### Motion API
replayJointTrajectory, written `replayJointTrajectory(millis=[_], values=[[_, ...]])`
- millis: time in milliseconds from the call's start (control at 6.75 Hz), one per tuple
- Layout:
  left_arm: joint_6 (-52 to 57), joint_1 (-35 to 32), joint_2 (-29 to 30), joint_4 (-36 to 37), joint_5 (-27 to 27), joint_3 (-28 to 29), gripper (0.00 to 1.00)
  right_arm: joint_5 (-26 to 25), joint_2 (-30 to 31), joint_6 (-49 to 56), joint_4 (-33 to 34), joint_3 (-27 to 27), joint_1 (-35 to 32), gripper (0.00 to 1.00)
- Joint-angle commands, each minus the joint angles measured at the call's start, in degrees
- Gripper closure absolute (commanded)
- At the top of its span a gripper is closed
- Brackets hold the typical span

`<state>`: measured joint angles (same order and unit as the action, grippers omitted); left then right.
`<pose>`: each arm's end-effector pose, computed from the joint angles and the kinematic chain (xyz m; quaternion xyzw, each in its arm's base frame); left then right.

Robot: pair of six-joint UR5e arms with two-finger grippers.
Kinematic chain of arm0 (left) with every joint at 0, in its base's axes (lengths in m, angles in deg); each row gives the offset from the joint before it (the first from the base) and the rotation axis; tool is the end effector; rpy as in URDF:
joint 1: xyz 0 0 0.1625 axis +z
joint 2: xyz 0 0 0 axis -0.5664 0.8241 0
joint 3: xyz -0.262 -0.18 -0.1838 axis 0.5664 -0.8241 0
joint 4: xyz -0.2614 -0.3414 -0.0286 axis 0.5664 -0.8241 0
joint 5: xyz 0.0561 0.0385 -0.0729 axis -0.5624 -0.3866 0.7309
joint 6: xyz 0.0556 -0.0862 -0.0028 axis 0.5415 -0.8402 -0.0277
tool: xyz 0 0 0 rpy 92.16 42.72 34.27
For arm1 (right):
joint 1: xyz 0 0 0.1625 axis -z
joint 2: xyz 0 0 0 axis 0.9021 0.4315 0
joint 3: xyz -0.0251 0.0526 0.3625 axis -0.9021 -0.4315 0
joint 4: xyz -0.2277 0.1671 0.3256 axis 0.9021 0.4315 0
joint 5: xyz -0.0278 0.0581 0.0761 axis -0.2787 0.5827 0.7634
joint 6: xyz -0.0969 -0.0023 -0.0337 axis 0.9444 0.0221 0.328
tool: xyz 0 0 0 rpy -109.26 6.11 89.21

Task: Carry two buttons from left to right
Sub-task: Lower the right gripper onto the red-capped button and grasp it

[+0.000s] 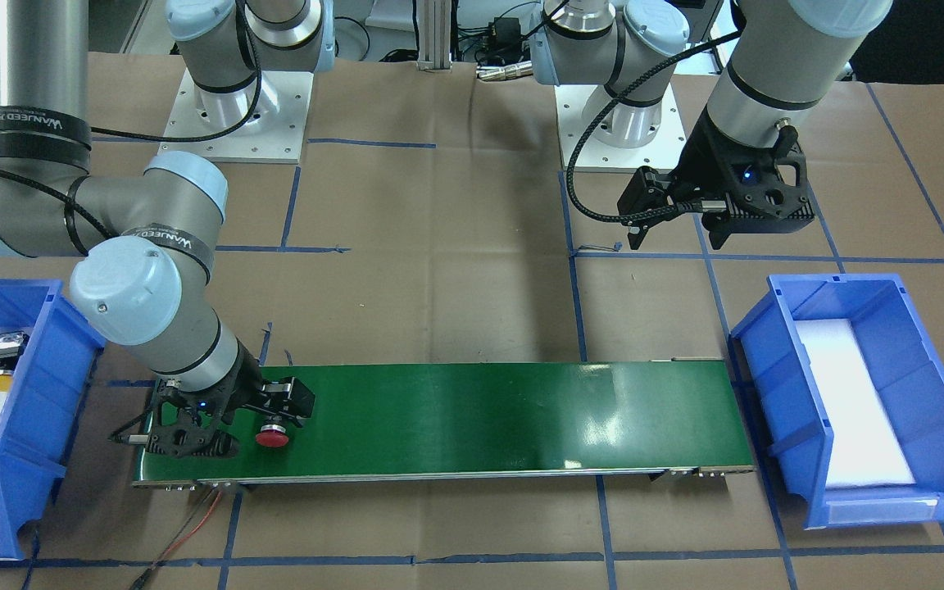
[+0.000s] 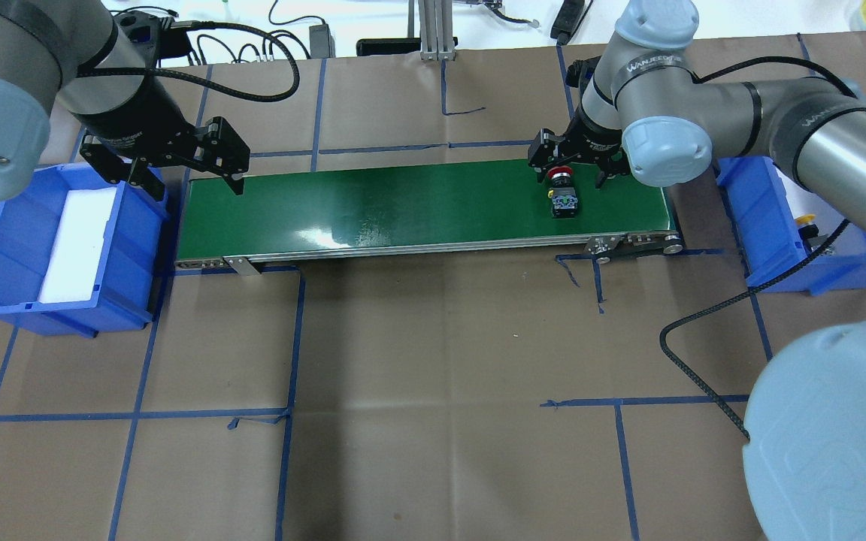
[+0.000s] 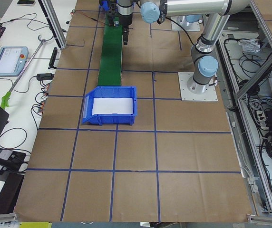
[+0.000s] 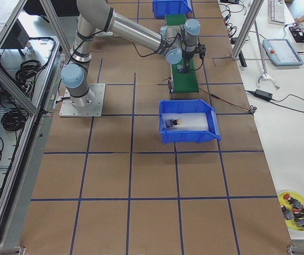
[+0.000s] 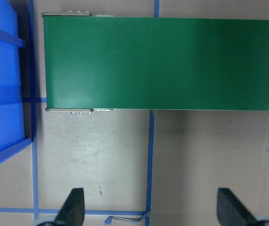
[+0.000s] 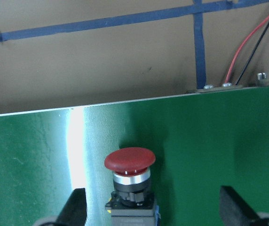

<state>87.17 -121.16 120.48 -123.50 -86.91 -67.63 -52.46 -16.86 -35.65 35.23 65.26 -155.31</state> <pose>-0.1045 -0.5208 0.4002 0.0167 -0.9998 0.0127 0.0062 0.1553 -0.6199 0.1938 0.0434 0.9969 -0.0213 0.0626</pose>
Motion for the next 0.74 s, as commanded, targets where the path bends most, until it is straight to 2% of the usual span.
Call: replayJointTrajectory(millis=[0, 148, 296, 593], values=[[0.0, 0.0, 0.0, 0.0, 0.0, 0.0, 0.00, -0.5, -0.5, 0.7, -0.7, 0.7, 0.1, 0.26], [0.1, 0.0, 0.0, 0.0, -0.2, 0.0, 0.00, -2.4, -0.6, 0.9, -0.8, 0.6, 0.1, 0.55], [0.1, 0.0, 0.0, 0.0, -0.1, 0.0, 0.00, -4.0, -0.4, 2.8, -2.2, 0.5, 0.2, 0.92], [0.1, 0.0, 0.0, 0.0, -0.1, 0.0, 0.00, -8.1, 2.7, 7.0, -5.1, -0.3, 2.2, 0.94]])
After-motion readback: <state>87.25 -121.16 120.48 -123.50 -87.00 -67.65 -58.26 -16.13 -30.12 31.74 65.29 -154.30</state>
